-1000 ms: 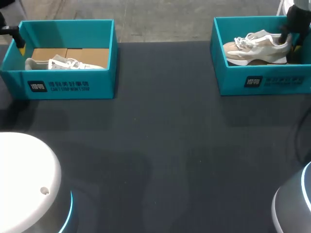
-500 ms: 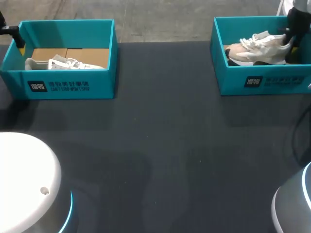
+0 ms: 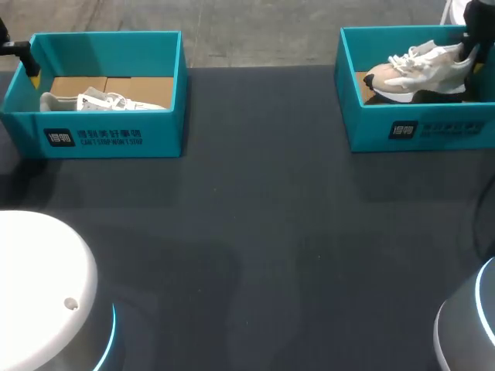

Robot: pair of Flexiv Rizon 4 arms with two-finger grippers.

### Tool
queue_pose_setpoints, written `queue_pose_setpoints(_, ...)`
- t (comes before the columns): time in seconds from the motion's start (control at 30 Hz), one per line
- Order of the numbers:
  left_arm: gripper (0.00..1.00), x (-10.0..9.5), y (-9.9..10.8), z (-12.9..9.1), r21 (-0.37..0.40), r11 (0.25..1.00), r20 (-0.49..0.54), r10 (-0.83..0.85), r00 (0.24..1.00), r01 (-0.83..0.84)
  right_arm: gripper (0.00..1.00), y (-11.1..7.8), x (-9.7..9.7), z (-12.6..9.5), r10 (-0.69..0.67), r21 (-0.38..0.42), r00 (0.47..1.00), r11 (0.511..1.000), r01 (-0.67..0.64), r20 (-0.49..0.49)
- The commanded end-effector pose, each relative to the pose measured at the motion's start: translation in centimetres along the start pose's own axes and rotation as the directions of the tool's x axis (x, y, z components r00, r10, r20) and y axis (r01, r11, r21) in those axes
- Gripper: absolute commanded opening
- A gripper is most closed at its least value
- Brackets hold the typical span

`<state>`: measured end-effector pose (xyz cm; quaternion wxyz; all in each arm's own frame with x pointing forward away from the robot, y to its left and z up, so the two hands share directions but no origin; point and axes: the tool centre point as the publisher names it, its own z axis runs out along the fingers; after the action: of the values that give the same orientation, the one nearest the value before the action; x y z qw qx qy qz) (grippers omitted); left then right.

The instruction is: Take the shoe out of the shoebox, open the shoe tongue, remove and reinsert the insole, then place the shoe into the shoebox

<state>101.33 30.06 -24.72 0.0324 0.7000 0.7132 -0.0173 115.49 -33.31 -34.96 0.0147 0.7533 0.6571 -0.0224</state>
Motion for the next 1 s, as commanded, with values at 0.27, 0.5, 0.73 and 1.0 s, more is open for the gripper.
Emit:
queue_pose_setpoints(0.27,1.0,0.0,0.0,-0.1,0.0,1.0,-0.003,0.001,1.0,-0.001,0.0,-3.2,0.8,-6.1,-0.028,-0.044,0.999,0.999,0.029,0.042)
queue_pose_setpoints(0.5,1.0,0.0,0.0,-0.1,0.0,1.0,-0.003,0.001,1.0,-0.001,0.0,-3.8,1.0,-8.4,-0.025,-0.071,0.999,0.997,0.028,0.041)
queue_pose_setpoints(0.73,1.0,0.0,0.0,-0.1,0.0,1.0,-0.003,0.001,1.0,-0.001,0.0,-4.1,0.6,-11.2,-0.009,-0.095,0.997,0.995,0.016,0.07)
queue_pose_setpoints(1.0,1.0,0.0,0.0,-0.1,0.0,1.0,-0.003,0.001,1.0,-0.001,0.0,-4.5,0.4,-14.1,0.011,-0.1,0.997,0.995,-0.003,0.082)
